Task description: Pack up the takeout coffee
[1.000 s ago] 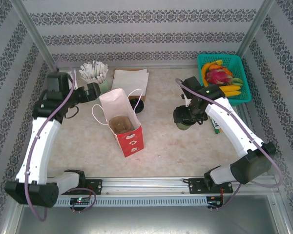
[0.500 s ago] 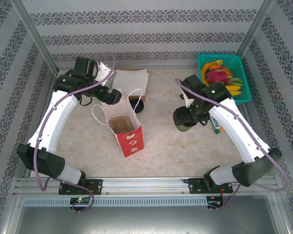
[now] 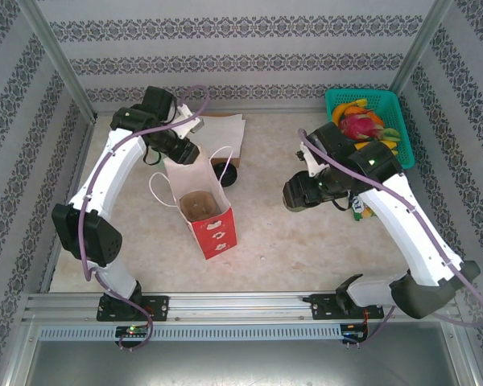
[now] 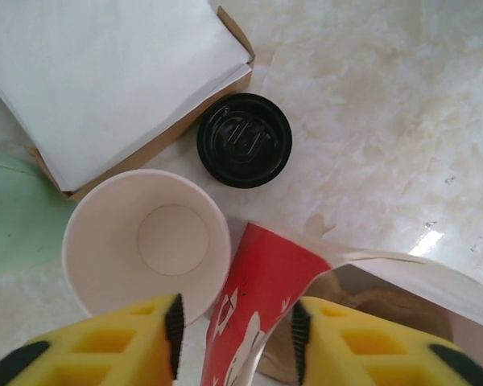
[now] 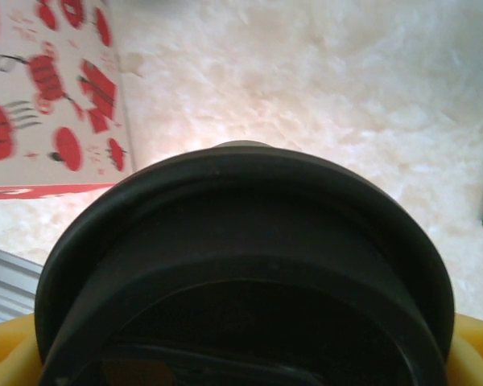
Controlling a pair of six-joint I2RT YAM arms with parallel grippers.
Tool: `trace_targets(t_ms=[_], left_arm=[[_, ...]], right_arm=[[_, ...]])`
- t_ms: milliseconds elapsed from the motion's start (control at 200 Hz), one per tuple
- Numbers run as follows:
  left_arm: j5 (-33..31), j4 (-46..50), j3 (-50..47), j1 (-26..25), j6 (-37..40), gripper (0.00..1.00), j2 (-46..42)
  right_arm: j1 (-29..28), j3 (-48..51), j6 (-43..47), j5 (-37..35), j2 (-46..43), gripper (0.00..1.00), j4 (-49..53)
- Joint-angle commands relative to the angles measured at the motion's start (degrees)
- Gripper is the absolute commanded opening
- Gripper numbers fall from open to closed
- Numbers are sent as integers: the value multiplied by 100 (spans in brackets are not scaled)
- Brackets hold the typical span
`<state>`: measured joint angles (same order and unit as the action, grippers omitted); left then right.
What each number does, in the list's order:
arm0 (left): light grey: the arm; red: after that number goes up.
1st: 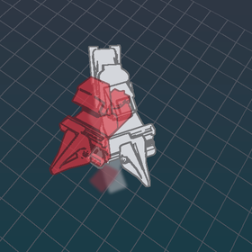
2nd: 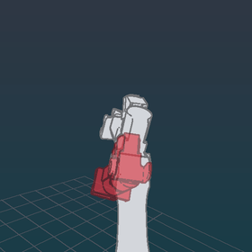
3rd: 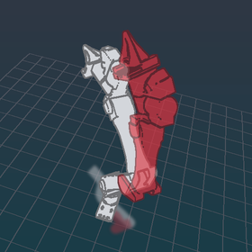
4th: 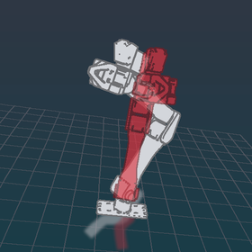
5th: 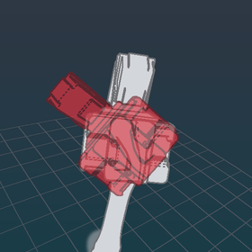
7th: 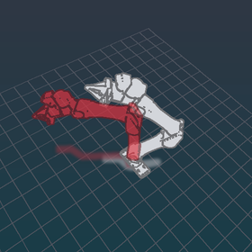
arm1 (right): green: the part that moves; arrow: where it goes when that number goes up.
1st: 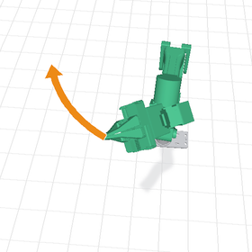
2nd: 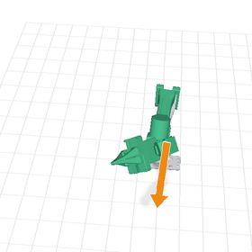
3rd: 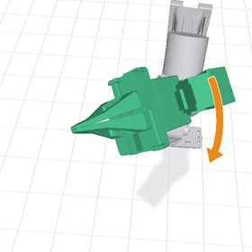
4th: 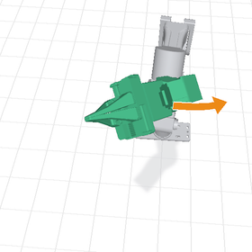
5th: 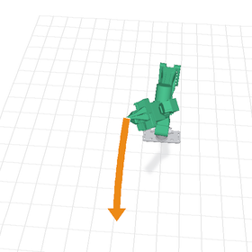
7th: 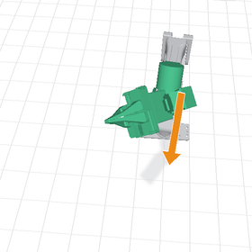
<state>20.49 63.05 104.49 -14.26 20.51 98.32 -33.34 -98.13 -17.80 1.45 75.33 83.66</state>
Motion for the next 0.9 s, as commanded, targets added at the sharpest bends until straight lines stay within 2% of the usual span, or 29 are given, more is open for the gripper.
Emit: trace_targets(t_ms=[0,185,395,535,719,894], left_arm=[[47,161,114,-246,-55,39,-89],[-423,371,120,-496,-413,35,-15],[-425,419,228,-556,-1165,31,16],[-614,503,319,-675,-1915,31,62],[-647,665,405,-882,-2503,33,51],[-782,729,405,-880,-2679,34,71]], right_arm=[[-263,-478,-98,103,-74,75,-163],[-1027,-1162,56,218,141,75,-313],[-1839,-2098,6,251,563,75,-672],[-2297,-2877,52,-130,1178,75,-516],[-2525,-3521,145,-305,1913,75,-443],[-2737,-4033,119,-710,2617,75,-203]])
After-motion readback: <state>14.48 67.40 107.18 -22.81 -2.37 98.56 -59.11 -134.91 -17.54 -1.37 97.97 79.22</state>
